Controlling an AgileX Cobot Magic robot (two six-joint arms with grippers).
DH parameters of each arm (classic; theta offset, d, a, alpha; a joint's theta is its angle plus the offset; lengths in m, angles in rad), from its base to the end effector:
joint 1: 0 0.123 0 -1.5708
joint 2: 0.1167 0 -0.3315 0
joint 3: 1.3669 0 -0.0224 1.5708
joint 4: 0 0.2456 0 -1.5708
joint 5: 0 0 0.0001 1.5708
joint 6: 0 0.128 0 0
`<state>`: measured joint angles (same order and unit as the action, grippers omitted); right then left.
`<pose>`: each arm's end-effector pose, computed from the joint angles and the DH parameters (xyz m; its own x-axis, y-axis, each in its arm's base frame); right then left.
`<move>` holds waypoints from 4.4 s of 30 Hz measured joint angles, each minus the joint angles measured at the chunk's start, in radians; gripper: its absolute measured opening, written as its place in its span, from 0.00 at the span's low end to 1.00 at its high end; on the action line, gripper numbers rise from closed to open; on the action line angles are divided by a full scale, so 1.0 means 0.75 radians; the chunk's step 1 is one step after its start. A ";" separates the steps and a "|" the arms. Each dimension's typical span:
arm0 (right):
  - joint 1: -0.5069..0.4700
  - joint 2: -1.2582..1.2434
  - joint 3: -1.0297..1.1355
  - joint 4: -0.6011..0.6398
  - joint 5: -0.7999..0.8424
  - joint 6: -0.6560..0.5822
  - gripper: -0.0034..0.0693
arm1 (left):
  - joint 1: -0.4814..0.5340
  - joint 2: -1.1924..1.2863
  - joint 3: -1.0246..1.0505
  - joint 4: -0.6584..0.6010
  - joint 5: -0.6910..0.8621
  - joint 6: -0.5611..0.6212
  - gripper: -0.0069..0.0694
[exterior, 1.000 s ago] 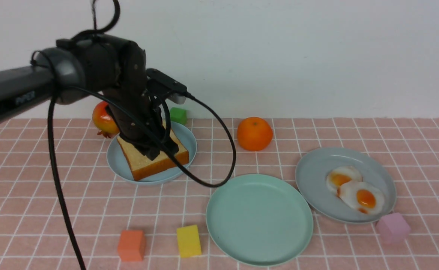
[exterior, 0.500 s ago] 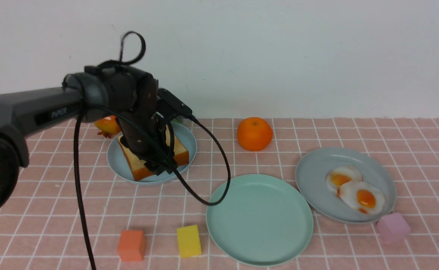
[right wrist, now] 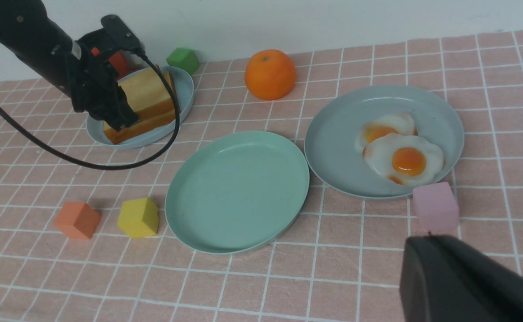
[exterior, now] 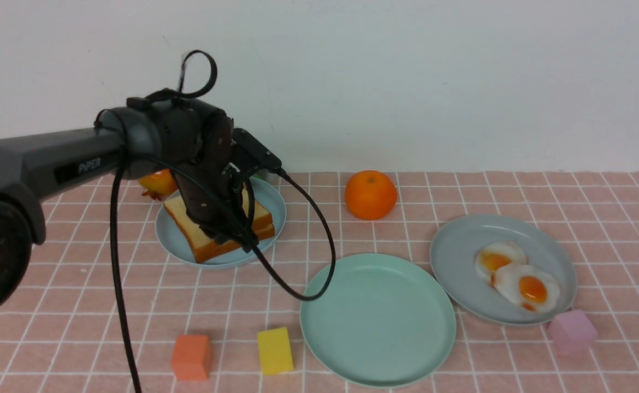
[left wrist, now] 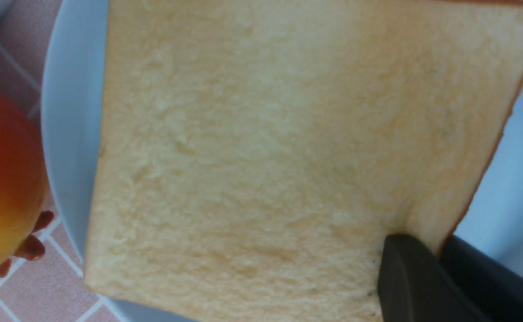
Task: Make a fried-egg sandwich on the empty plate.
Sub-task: Use the left arm to grab a slice of bread, then use the left arm to put a slice of bread into the empty plate in the middle, then use the right arm to grab a fried egg
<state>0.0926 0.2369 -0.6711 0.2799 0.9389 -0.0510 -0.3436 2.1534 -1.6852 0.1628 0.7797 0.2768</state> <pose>0.0031 0.0290 0.3310 -0.4182 0.0756 -0.9052 -0.2475 0.9493 0.1937 0.4767 -0.1551 0.1898 -0.6837 0.6488 -0.3340 0.5988 0.7604 0.2513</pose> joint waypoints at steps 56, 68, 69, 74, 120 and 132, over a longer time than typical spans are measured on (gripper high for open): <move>0.000 0.000 -0.066 -0.069 0.060 -0.007 0.06 | -0.700 -0.207 0.263 -0.118 -0.028 -0.068 0.15; 0.000 0.000 -0.066 -0.069 0.059 -0.007 0.06 | -0.700 -0.182 0.263 -0.046 -0.049 -0.185 0.28; 0.000 0.000 -0.066 -0.069 0.059 -0.007 0.06 | -0.700 -0.182 0.263 -0.046 -0.049 -0.185 0.31; 0.000 0.000 -0.067 -0.064 0.059 -0.007 0.06 | -0.700 -0.190 0.263 -0.048 -0.049 -0.186 0.54; 0.395 2.154 -0.797 -0.825 -0.133 0.475 0.67 | -0.631 -2.333 1.427 -0.687 -0.437 -0.245 0.11; 0.319 2.377 -0.901 -0.828 -0.180 0.436 0.81 | -0.631 -2.333 1.427 -0.733 -0.392 -0.246 0.11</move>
<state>0.3318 2.0197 -1.3468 -0.3415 0.8036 0.2759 -0.8165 0.4040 -0.6150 -0.3866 0.4853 0.0921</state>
